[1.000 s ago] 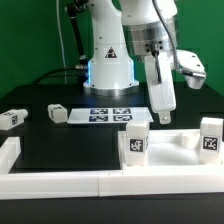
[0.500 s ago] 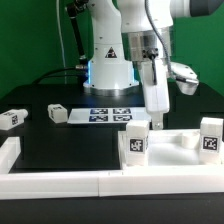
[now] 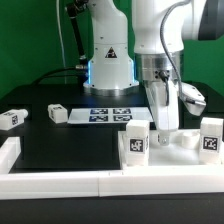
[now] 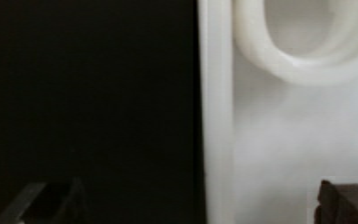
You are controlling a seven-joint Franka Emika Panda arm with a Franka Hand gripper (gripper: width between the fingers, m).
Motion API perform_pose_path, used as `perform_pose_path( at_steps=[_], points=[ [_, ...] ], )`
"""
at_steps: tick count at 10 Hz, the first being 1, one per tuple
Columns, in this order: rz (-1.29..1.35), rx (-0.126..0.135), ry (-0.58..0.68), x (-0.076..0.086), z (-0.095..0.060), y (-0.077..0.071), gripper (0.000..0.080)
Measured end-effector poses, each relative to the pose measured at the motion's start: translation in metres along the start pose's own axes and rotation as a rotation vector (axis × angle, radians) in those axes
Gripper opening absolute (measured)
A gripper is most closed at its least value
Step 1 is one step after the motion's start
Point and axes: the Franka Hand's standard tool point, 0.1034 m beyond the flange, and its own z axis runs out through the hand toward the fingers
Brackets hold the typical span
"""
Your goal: Assemble square table
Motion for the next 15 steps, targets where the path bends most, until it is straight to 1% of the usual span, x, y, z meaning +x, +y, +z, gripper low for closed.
perform_pose_path(
  at_steps=[2, 3, 4, 5, 6, 8, 9, 10, 15],
  points=[
    [0.004, -0.035, -0.007, -0.0056, 0.0059, 0.0010, 0.0648],
    [0.001, -0.033, -0.006, -0.0028, 0.0050, -0.0015, 0.0648],
    [0.000, -0.033, -0.006, -0.0033, 0.0055, -0.0011, 0.0513],
    [-0.001, -0.033, -0.006, -0.0036, 0.0056, -0.0010, 0.0513],
    [-0.001, -0.033, -0.006, -0.0035, 0.0057, -0.0009, 0.0363],
    [-0.001, -0.033, -0.006, -0.0035, 0.0057, -0.0010, 0.0092],
    [-0.004, -0.024, -0.004, -0.0038, 0.0046, -0.0031, 0.0092],
    [-0.004, -0.024, -0.004, -0.0038, 0.0046, -0.0031, 0.0068],
    [-0.004, -0.024, -0.004, -0.0038, 0.0046, -0.0031, 0.0068]
  ],
)
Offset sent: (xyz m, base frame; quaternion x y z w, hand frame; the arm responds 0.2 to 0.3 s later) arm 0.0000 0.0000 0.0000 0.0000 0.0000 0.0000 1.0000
